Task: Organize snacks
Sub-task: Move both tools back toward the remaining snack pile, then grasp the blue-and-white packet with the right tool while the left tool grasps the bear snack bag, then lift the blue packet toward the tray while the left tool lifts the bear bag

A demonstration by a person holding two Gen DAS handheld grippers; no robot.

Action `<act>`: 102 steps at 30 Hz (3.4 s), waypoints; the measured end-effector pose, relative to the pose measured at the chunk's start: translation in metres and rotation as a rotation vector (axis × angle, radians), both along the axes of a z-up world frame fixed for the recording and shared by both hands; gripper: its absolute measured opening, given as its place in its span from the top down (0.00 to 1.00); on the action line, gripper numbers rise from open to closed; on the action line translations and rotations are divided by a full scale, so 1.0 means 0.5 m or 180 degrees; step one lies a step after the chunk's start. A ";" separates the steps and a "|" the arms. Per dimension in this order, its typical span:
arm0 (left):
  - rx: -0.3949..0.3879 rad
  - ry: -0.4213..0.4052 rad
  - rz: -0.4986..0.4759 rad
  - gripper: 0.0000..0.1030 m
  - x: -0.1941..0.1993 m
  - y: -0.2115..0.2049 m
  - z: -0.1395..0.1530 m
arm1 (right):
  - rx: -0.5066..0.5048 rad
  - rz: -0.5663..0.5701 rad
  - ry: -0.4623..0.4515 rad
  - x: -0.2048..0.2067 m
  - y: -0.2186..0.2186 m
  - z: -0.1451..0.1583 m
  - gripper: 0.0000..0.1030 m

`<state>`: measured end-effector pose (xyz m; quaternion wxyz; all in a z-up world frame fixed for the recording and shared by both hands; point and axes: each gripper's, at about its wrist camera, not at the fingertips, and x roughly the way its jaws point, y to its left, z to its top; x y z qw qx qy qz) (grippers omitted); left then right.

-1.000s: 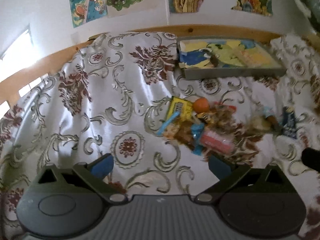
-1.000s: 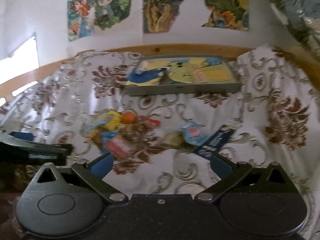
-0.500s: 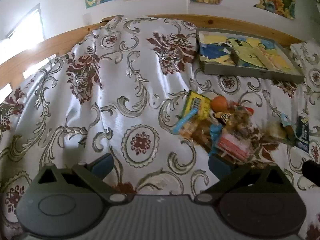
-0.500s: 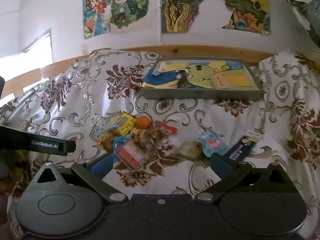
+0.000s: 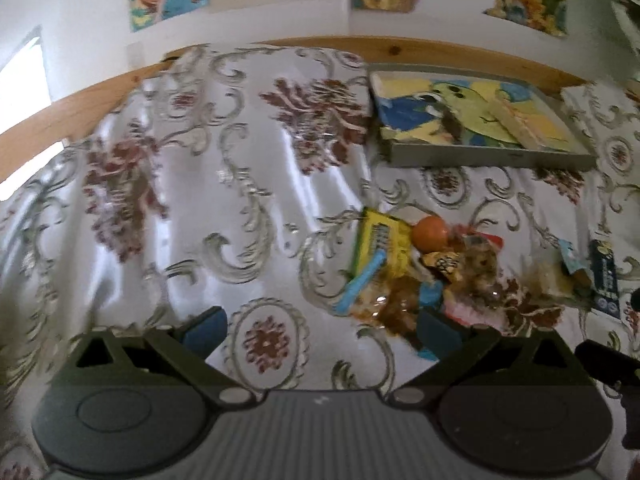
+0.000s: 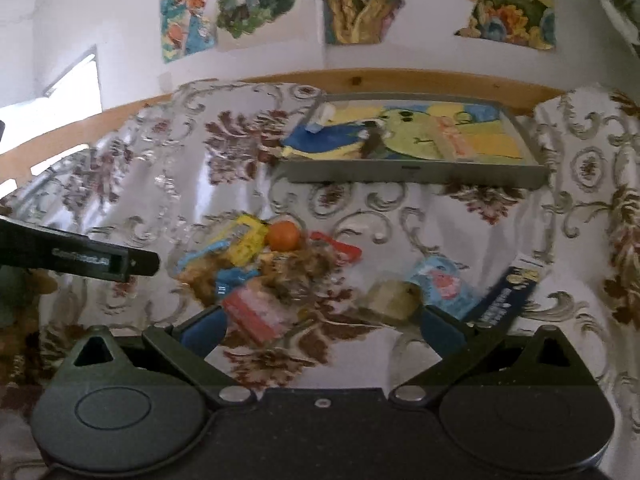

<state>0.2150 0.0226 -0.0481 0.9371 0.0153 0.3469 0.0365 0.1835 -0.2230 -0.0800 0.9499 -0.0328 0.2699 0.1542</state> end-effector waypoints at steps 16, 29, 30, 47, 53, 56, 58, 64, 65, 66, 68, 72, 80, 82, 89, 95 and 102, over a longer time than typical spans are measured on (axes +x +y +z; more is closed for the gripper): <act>-0.0070 -0.0038 -0.0596 0.00 0.090 -0.119 -0.019 | -0.0490 -0.0253 -0.0130 0.108 -0.080 -0.019 0.11; -0.0142 0.0085 -0.0968 0.07 0.174 -0.176 -0.043 | -0.0571 -0.0299 -0.0186 0.157 -0.081 -0.067 0.26; -0.0146 0.0111 -0.0978 0.12 0.179 -0.179 -0.047 | -0.0599 -0.0303 -0.0184 0.158 -0.078 -0.069 0.29; 0.0061 0.0374 -0.1060 0.55 0.215 -0.227 -0.083 | -0.1153 -0.0449 -0.0432 0.140 -0.030 -0.081 0.45; 0.0062 0.0407 -0.1025 0.57 0.221 -0.230 -0.082 | -0.1341 -0.0407 -0.0370 0.149 -0.027 -0.094 0.46; 0.0030 0.0356 -0.1068 0.58 0.208 -0.230 -0.082 | -0.1396 -0.0450 -0.0405 0.150 -0.027 -0.092 0.68; 0.0012 0.0316 -0.1118 0.58 0.196 -0.232 -0.081 | -0.1406 -0.0494 -0.0369 0.153 -0.031 -0.092 0.70; 0.0049 0.0335 -0.1220 0.58 0.191 -0.241 -0.085 | -0.1408 -0.0354 -0.0309 0.162 -0.037 -0.100 0.66; 0.0071 0.0364 -0.1241 0.57 0.194 -0.242 -0.086 | -0.1433 -0.0339 -0.0315 0.165 -0.036 -0.103 0.63; 0.0085 0.0404 -0.1261 0.56 0.199 -0.243 -0.087 | -0.1455 -0.0314 -0.0313 0.169 -0.036 -0.106 0.61; 0.0085 0.0463 -0.1307 0.55 0.206 -0.242 -0.089 | -0.1464 -0.0290 -0.0294 0.178 -0.039 -0.111 0.60; 0.0056 0.0538 -0.1382 0.49 0.212 -0.239 -0.088 | -0.1537 -0.0237 -0.0353 0.185 -0.038 -0.113 0.55; 0.0265 0.0594 -0.1487 0.42 0.201 -0.264 -0.092 | -0.1723 -0.0075 -0.0450 0.179 -0.026 -0.120 0.71; 0.0344 0.0601 -0.1514 0.50 0.199 -0.266 -0.093 | -0.1695 -0.0035 -0.0430 0.179 -0.025 -0.119 0.78; 0.0300 0.0720 -0.1472 0.61 0.182 -0.265 -0.091 | -0.1583 -0.0017 -0.0420 0.173 -0.029 -0.105 0.81; 0.0176 0.0763 -0.1218 0.61 0.164 -0.261 -0.088 | -0.1559 0.0003 -0.0546 0.162 -0.029 -0.087 0.81; 0.0111 0.0759 -0.0878 0.62 0.143 -0.265 -0.075 | -0.1536 -0.0009 -0.0630 0.153 -0.031 -0.072 0.81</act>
